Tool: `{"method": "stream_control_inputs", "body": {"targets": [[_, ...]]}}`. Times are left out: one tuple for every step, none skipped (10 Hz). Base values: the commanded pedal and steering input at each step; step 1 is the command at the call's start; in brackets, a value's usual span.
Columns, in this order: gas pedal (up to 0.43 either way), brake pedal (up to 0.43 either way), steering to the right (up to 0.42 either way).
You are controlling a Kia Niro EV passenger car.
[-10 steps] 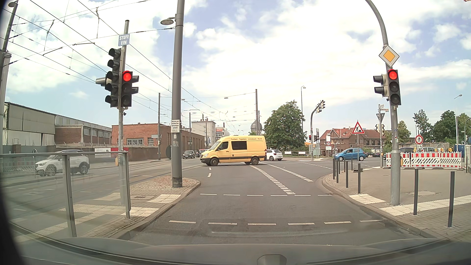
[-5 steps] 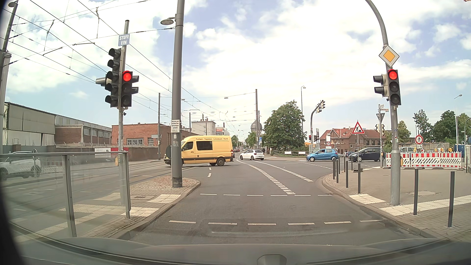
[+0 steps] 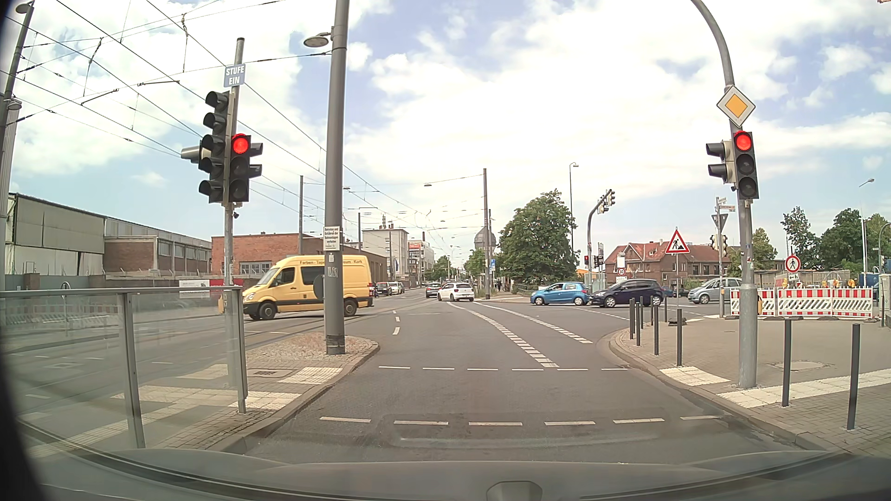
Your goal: Follow the waypoints while adhering to traffic rules and regulations
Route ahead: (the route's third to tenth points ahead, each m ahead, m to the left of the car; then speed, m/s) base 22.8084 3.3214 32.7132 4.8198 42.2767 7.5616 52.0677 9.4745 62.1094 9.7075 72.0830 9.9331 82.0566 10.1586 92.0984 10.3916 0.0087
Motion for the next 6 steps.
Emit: {"method": "stream_control_inputs", "body": {"targets": [[0.0,0.293,-0.015],[0.0,0.299,-0.014],[0.0,0.299,-0.014],[0.0,0.299,-0.014],[0.0,0.293,-0.014],[0.0,0.293,-0.014]]}}
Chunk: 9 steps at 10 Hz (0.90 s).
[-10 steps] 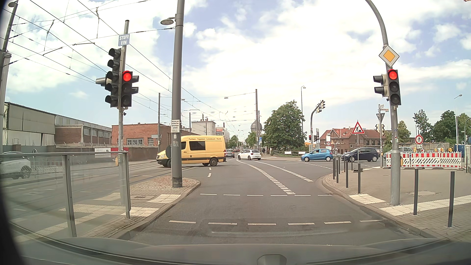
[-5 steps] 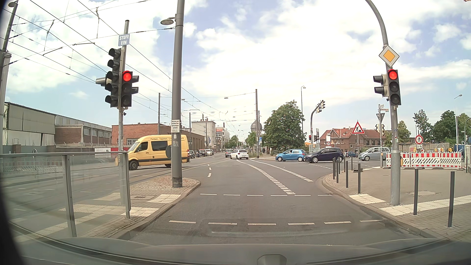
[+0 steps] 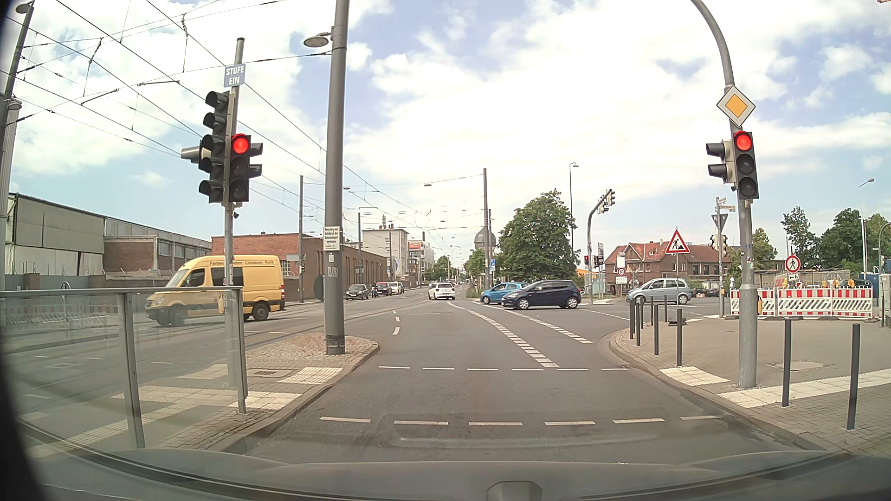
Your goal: Follow the waypoints while adhering to traffic rules and regulations
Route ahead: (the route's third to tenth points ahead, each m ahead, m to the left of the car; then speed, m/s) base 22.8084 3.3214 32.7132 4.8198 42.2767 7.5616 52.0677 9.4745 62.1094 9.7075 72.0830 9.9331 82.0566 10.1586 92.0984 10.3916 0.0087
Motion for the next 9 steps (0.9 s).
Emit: {"method": "stream_control_inputs", "body": {"targets": [[0.0,0.299,-0.013],[0.0,0.299,-0.014],[0.0,0.293,-0.013],[0.0,0.299,-0.013],[0.0,0.293,-0.013],[0.0,0.293,-0.013],[0.0,0.299,-0.013],[0.0,0.293,-0.013],[0.0,0.299,-0.013]]}}
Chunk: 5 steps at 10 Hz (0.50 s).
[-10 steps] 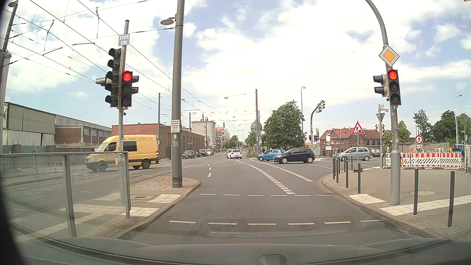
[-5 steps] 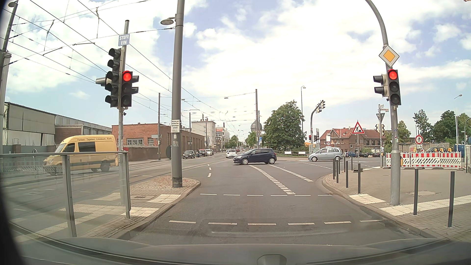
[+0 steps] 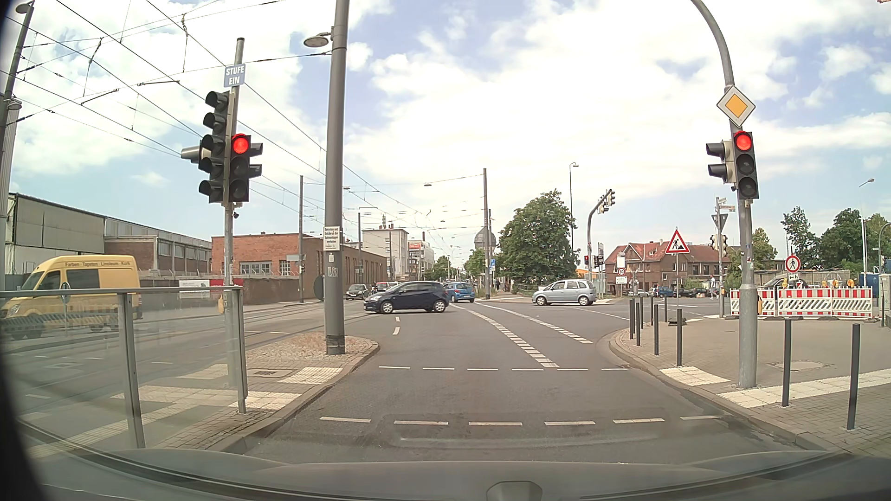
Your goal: Follow the waypoints while adhering to traffic rules and regulations
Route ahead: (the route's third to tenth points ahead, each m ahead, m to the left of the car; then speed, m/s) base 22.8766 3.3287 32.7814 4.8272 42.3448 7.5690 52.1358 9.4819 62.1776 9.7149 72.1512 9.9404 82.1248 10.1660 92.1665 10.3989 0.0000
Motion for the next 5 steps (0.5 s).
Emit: {"method": "stream_control_inputs", "body": {"targets": [[0.0,0.293,-0.013],[0.0,0.299,-0.012],[0.0,0.293,-0.012],[0.0,0.293,-0.012],[0.0,0.299,-0.012]]}}
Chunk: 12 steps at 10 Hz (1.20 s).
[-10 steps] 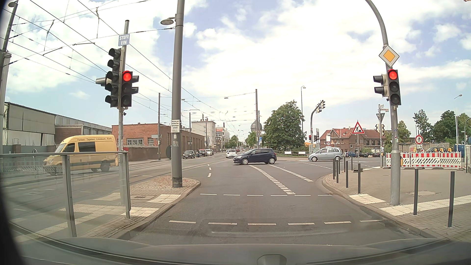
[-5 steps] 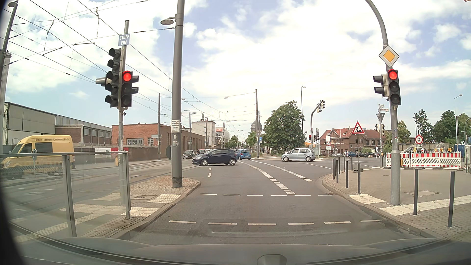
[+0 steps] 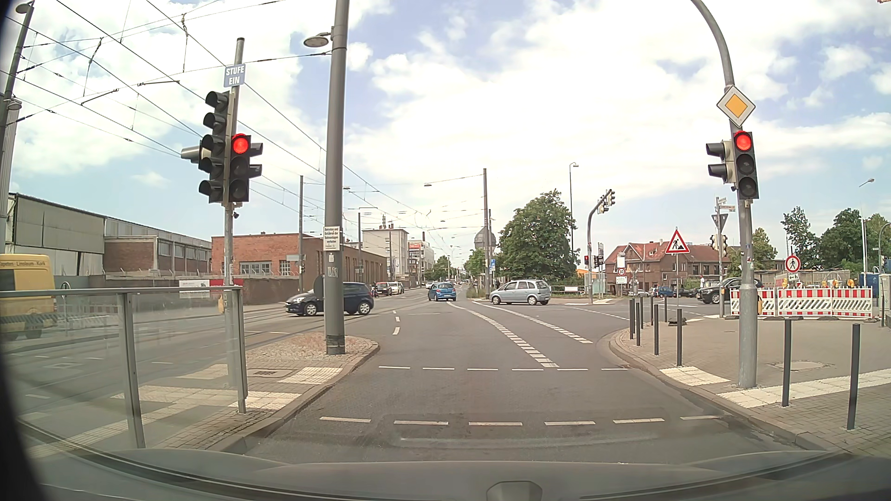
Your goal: Follow the waypoints while adhering to traffic rules and regulations
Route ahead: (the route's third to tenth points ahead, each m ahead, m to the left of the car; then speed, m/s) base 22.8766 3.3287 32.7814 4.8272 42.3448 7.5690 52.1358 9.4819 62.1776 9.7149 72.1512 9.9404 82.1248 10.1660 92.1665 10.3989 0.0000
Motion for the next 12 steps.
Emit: {"method": "stream_control_inputs", "body": {"targets": [[0.0,0.293,-0.012],[0.0,0.299,-0.012],[0.0,0.293,-0.012],[0.0,0.293,-0.012],[0.0,0.293,-0.011],[0.0,0.293,-0.011],[0.0,0.299,-0.012],[0.0,0.299,-0.011],[0.0,0.293,-0.011],[0.0,0.293,-0.011],[0.0,0.293,-0.011],[0.0,0.299,-0.011]]}}
